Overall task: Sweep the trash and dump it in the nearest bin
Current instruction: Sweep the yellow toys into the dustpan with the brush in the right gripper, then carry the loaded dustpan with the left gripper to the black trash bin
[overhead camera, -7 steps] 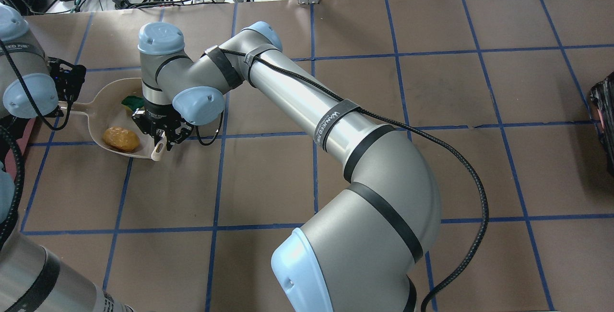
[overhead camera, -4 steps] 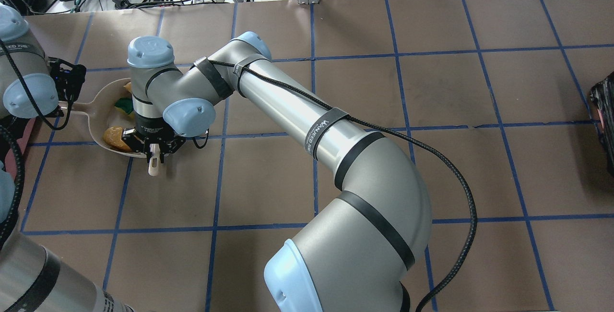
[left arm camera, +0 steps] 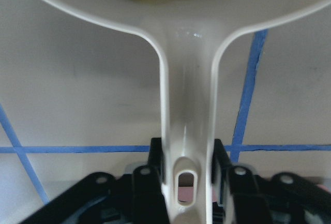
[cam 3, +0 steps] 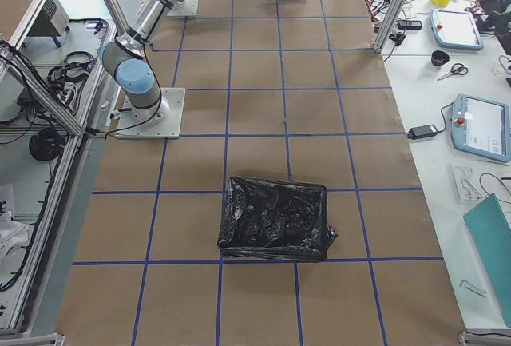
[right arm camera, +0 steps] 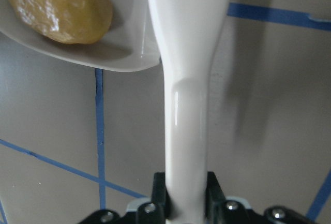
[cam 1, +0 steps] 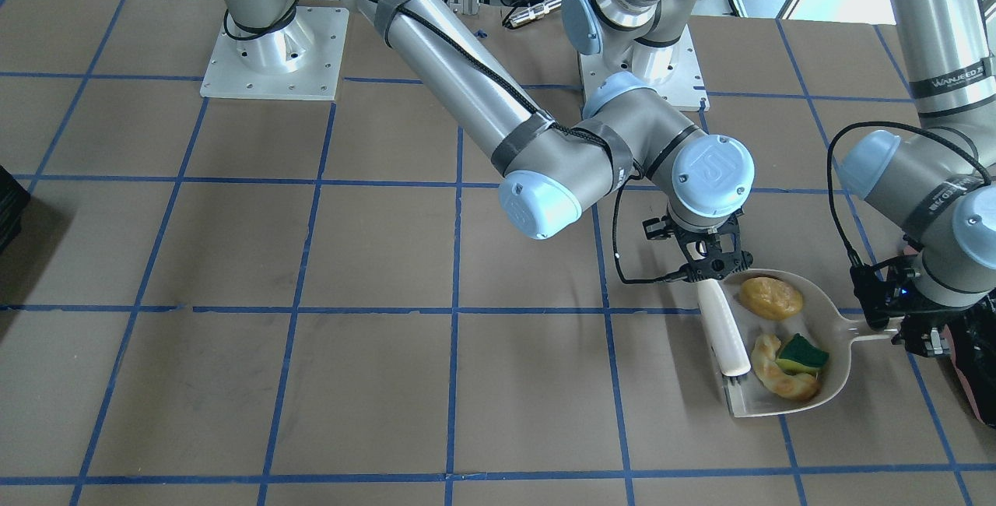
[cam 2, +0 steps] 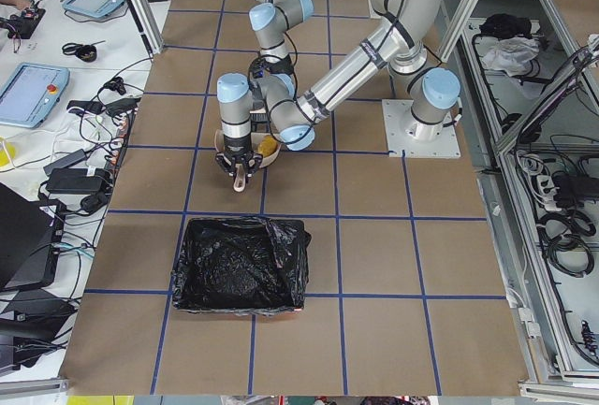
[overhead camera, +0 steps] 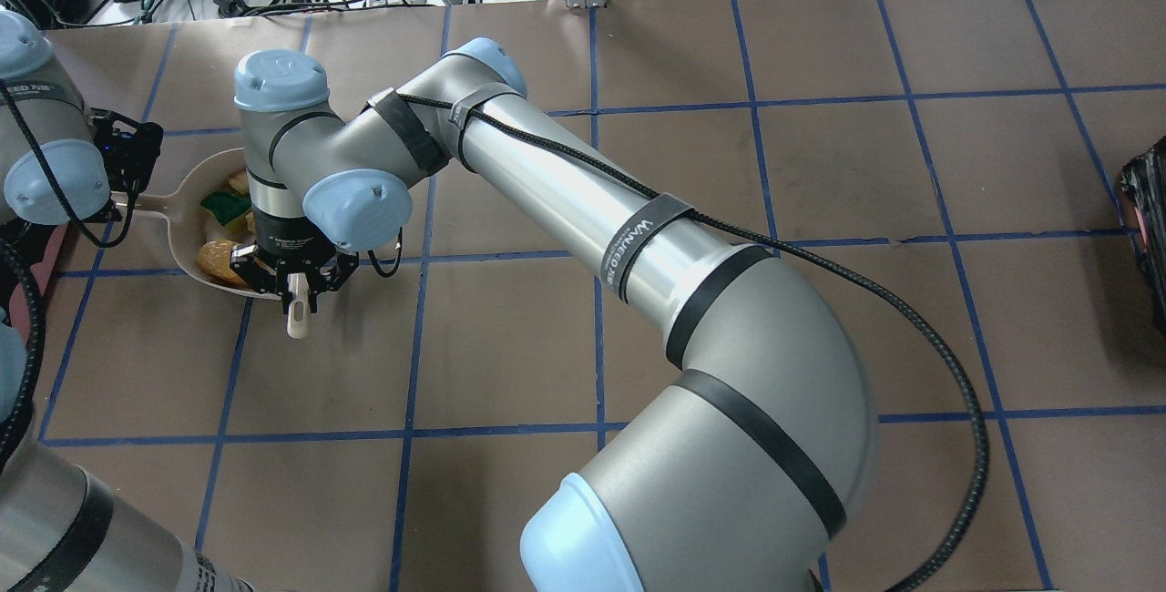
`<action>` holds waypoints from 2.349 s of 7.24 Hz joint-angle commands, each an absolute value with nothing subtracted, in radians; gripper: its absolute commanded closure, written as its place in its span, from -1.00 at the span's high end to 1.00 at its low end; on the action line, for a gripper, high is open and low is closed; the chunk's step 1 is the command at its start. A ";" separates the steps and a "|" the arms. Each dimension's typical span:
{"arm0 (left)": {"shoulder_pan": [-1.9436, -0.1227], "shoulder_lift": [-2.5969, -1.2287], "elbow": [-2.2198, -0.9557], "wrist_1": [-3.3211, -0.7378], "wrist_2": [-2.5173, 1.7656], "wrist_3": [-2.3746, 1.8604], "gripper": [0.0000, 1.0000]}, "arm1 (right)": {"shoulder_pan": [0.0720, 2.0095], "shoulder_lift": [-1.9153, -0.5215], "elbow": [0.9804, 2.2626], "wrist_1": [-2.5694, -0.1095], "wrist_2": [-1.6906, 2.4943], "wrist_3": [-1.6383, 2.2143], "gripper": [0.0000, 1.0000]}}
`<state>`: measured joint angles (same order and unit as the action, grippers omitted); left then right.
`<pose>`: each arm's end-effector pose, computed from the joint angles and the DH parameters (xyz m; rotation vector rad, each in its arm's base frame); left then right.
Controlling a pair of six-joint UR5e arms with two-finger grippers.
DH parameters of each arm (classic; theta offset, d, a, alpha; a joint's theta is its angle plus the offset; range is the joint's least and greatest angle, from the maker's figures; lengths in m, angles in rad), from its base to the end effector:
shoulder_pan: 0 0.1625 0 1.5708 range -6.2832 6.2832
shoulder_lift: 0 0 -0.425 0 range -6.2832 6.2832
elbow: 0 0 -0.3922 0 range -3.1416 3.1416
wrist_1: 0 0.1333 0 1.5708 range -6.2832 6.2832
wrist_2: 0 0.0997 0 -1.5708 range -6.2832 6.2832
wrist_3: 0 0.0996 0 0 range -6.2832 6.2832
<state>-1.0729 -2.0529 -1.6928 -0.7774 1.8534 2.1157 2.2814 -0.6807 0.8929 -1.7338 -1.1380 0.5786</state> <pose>0.2109 -0.6090 0.2411 2.0489 2.0083 0.3229 0.6603 -0.4989 0.2522 -0.1692 2.7889 0.4240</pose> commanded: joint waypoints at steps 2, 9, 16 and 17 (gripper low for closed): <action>-0.973 -2.046 -1.668 -0.787 1.775 2.112 -1.00 | 2.258 -0.959 1.333 -1.746 -1.233 0.699 -1.00; -0.821 -1.988 -1.352 -1.235 1.657 2.259 -1.00 | 2.158 -1.272 1.853 -1.832 -1.474 0.638 -1.00; -0.669 -2.219 -0.878 -1.370 1.608 2.233 -1.00 | 2.122 -1.276 1.858 -1.813 -1.462 0.562 -1.00; -0.652 -2.261 -0.803 -1.415 1.608 2.249 -1.00 | 2.114 -1.276 1.862 -1.813 -1.459 0.555 -1.00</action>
